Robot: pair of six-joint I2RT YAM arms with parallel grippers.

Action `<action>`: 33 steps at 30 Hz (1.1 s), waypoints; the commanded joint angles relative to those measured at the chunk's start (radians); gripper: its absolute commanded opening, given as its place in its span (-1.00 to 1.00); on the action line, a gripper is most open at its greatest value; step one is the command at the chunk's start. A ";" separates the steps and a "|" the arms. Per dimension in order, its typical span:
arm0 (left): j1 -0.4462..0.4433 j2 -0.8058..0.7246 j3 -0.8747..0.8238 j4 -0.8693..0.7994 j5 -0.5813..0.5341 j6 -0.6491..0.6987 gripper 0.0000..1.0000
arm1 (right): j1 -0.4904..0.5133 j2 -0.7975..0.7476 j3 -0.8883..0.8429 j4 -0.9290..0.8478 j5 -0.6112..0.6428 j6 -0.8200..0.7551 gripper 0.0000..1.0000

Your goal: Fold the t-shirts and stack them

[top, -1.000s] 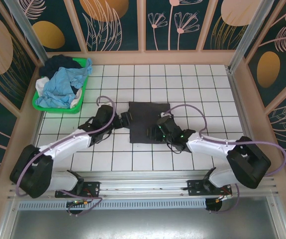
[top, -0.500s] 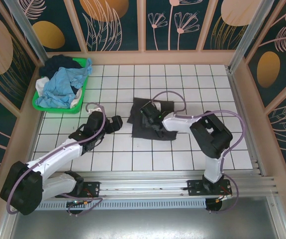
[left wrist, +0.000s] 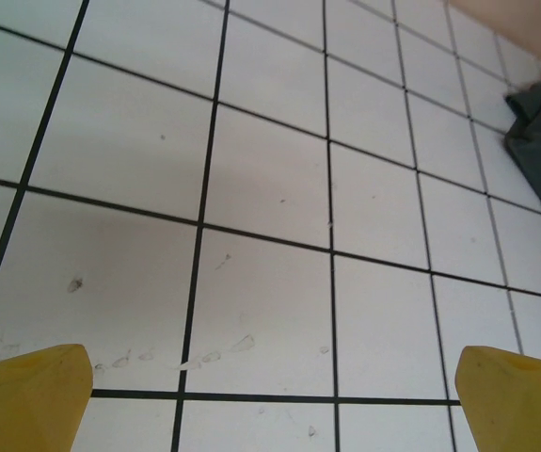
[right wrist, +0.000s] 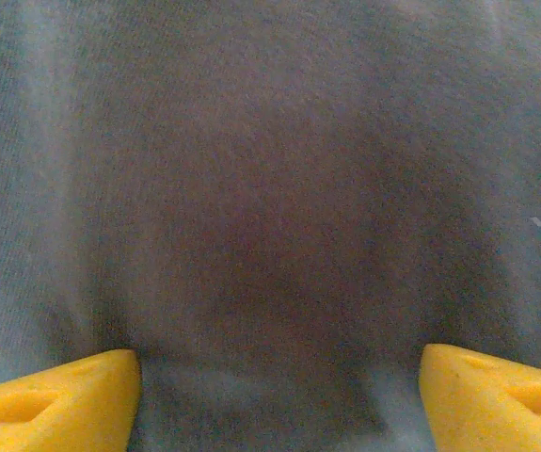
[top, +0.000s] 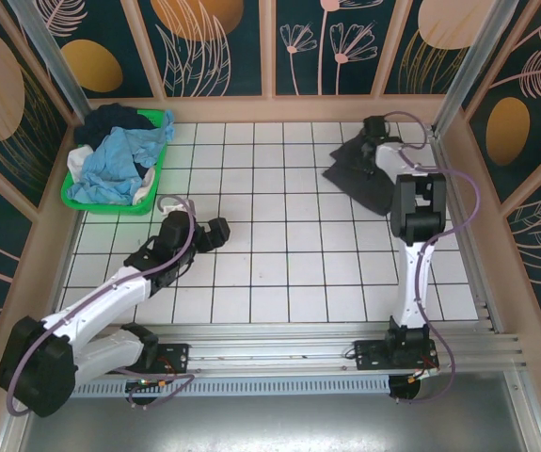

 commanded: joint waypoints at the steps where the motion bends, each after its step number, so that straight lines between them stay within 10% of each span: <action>1: 0.007 -0.031 -0.021 -0.032 -0.020 0.009 0.97 | 0.101 -0.154 -0.016 -0.078 -0.022 0.033 0.71; 11: 0.006 -0.054 -0.028 -0.051 0.020 -0.035 0.97 | 0.134 -0.465 -0.783 0.553 -0.269 0.373 0.80; 33: 0.006 -0.063 -0.029 -0.073 -0.023 -0.003 0.97 | -0.248 -0.379 -0.764 0.412 -0.288 0.270 0.66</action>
